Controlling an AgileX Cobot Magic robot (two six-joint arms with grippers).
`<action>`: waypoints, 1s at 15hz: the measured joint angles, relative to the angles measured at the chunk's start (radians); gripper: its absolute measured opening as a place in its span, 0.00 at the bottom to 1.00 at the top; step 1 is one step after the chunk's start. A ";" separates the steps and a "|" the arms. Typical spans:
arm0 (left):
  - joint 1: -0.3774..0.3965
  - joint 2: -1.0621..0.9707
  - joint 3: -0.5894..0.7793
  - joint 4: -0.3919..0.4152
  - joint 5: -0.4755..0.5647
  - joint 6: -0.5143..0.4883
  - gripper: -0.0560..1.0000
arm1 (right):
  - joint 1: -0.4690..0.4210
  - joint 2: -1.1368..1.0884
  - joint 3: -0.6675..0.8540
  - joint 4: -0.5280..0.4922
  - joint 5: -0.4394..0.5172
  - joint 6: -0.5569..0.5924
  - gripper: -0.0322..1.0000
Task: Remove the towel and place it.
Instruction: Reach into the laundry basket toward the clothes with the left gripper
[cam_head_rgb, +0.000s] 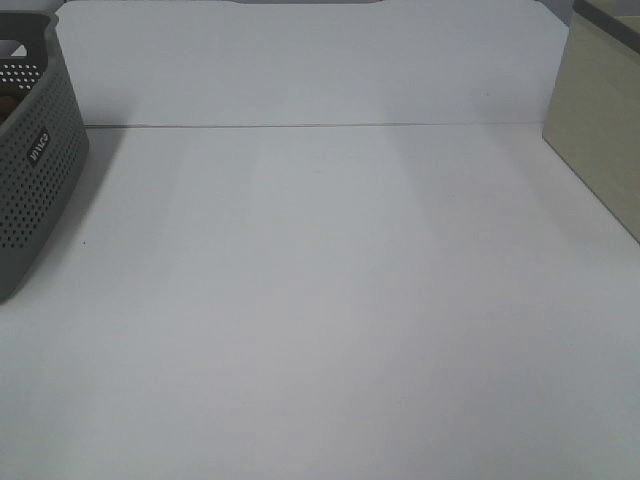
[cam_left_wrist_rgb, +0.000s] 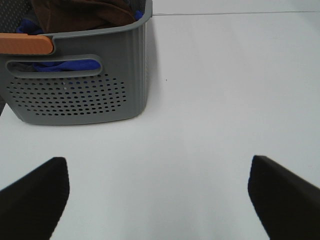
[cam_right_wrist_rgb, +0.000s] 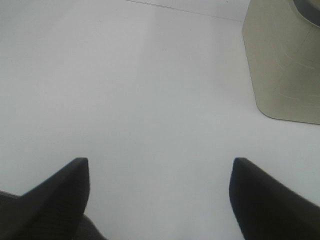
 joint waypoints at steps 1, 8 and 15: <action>0.000 0.000 0.000 0.000 0.000 0.000 0.90 | 0.000 0.000 0.000 0.000 0.000 0.000 0.76; 0.000 0.000 0.000 0.000 0.000 0.000 0.90 | 0.000 0.000 0.000 0.000 0.000 0.000 0.76; 0.000 0.000 0.000 0.000 0.000 0.000 0.90 | 0.000 0.000 0.000 0.000 0.000 0.000 0.76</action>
